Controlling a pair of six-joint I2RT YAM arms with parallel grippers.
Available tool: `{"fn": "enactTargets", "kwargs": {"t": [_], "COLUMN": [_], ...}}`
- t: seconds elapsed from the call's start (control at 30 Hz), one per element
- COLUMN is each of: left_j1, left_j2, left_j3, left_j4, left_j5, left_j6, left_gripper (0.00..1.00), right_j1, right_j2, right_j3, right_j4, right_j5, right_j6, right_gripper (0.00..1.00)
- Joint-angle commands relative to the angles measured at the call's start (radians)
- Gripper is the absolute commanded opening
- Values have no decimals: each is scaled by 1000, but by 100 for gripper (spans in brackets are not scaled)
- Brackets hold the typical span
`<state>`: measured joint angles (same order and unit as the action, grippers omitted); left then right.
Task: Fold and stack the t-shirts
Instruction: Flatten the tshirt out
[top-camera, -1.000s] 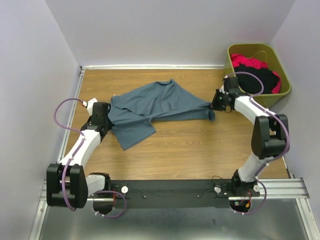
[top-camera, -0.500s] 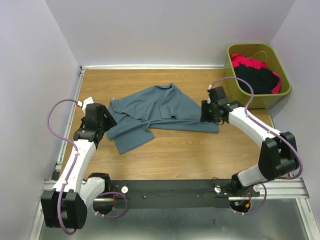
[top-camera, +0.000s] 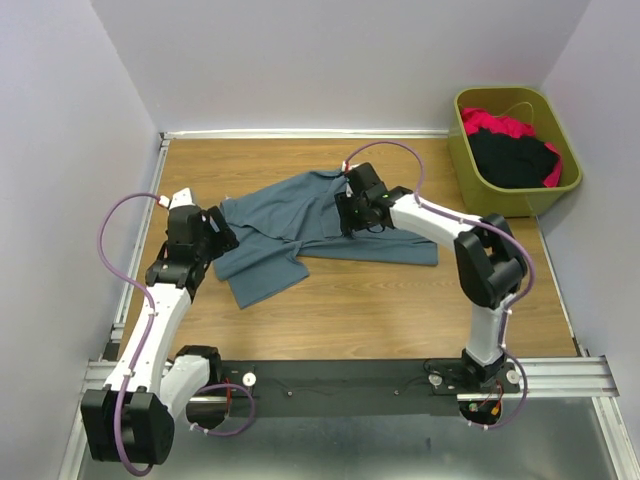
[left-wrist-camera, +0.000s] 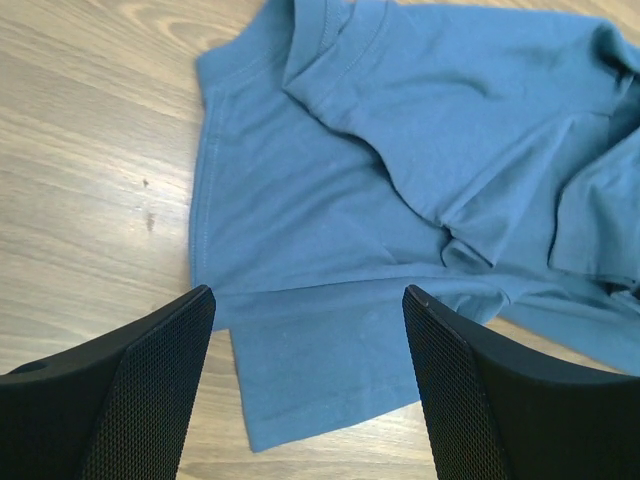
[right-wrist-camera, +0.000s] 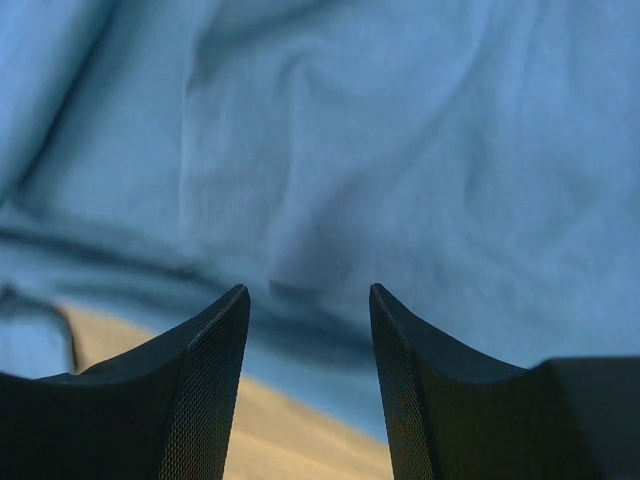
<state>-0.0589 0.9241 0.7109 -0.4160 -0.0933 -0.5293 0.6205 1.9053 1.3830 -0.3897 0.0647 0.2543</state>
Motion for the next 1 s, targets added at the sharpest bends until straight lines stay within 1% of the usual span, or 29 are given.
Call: {"fn": "enactTargets", "kwargs": {"t": [0.0,0.1,0.17,0.27,0.3,0.33,0.37,0.43,0.5,0.57,0.6,0.67,0.73,0.77,0.8,0.83,0.87,0.9,0.97], "left_j1": [4,2,4,2,2,2,2,2,2,2,2,2,1,1,1,-1,-1,-1,-2], "left_j2": [-8,-19,-25,-39,-47,-48,-50,-56,-59,-62,-65,-62,-57,-57,-51,-50,-41,-41,-22], "left_j3": [-31,-45,-57,-80,-88,-90,-90,-85,-83,-83,-85,-82,-83,-82,-80,-79,-77,-77,-74], "left_j4": [81,98,108,120,118,117,115,108,105,100,97,89,85,83,85,83,85,85,88], "left_j5": [60,60,61,63,64,64,67,69,72,81,86,87,122,127,130,133,136,139,145], "left_j6": [35,40,40,31,29,26,25,25,22,18,18,17,18,18,18,22,23,25,28], "left_gripper": [84,84,84,84,84,84,84,84,84,84,84,84,84,84,84,84,84,84,84], "right_j1": [1,1,1,2,1,-2,-7,-48,-93,-166,-192,-272,-347,-367,-384,-407,-410,-410,-409], "right_j2": [92,144,166,175,164,155,147,124,113,115,123,149,187,187,204,208,207,199,175], "right_j3": [88,117,122,122,119,117,117,128,165,206,264,327,422,450,471,508,517,524,481], "right_j4": [51,52,52,51,49,49,49,49,49,49,49,51,49,49,49,48,48,46,46], "right_j5": [-22,-16,-17,6,51,82,134,155,179,222,246,305,320,325,322,314,281,280,166], "right_j6": [40,52,54,56,45,37,19,11,8,3,0,8,40,57,81,88,82,82,80], "right_gripper": [59,57,54,36,23,15,4,1,1,1,1,1,5,11,26,34,44,48,53]}}
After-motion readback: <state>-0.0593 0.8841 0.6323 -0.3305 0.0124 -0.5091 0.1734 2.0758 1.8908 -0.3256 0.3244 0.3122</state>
